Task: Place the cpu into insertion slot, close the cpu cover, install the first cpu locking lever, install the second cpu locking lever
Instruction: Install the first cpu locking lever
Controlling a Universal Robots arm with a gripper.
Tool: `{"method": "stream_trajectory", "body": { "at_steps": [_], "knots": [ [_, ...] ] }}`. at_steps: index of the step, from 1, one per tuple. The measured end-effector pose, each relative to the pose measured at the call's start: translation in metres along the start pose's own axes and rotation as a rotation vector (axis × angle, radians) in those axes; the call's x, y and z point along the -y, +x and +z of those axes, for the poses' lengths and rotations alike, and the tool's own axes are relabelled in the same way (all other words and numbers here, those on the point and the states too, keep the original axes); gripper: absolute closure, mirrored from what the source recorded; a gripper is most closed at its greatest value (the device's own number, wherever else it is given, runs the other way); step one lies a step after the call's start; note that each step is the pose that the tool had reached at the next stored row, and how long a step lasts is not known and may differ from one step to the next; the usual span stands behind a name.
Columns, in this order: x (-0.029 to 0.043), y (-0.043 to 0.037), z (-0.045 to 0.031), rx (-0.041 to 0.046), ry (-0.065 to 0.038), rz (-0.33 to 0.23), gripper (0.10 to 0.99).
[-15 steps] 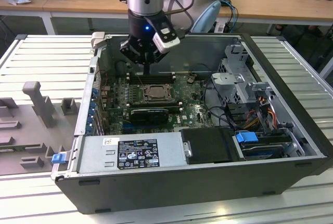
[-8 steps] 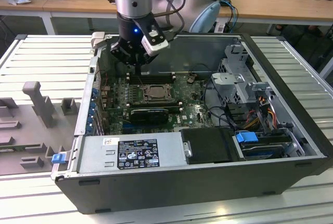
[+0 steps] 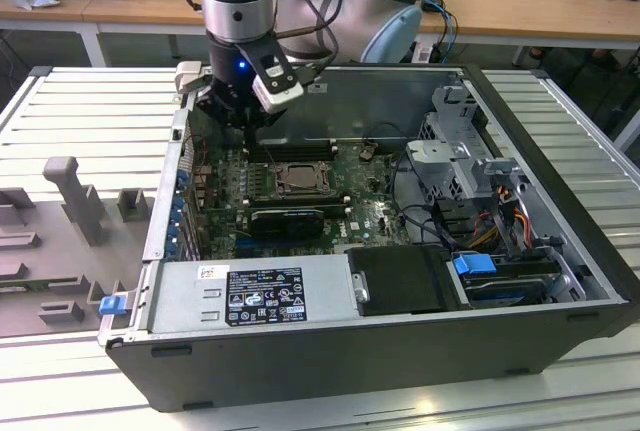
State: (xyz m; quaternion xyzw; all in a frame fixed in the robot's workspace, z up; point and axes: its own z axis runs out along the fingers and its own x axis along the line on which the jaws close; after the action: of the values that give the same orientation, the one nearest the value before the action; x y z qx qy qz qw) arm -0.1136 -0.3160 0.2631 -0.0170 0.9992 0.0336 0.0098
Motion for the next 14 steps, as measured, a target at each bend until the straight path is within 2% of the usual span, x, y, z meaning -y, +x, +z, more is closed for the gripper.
{"method": "stream_trajectory", "body": {
  "at_steps": [3,5,10,14],
  "knots": [
    [-0.0066,0.0019,0.0032,0.0004,-0.009,0.000,0.980],
    [-0.0124,0.0022,0.0043,0.0004,-0.011,0.000,0.980],
    [-0.0187,0.0021,0.0056,0.0005,-0.011,0.000,0.980],
    [-0.0197,-0.0062,0.0059,0.0004,-0.011,0.000,0.980]
  ]
}}
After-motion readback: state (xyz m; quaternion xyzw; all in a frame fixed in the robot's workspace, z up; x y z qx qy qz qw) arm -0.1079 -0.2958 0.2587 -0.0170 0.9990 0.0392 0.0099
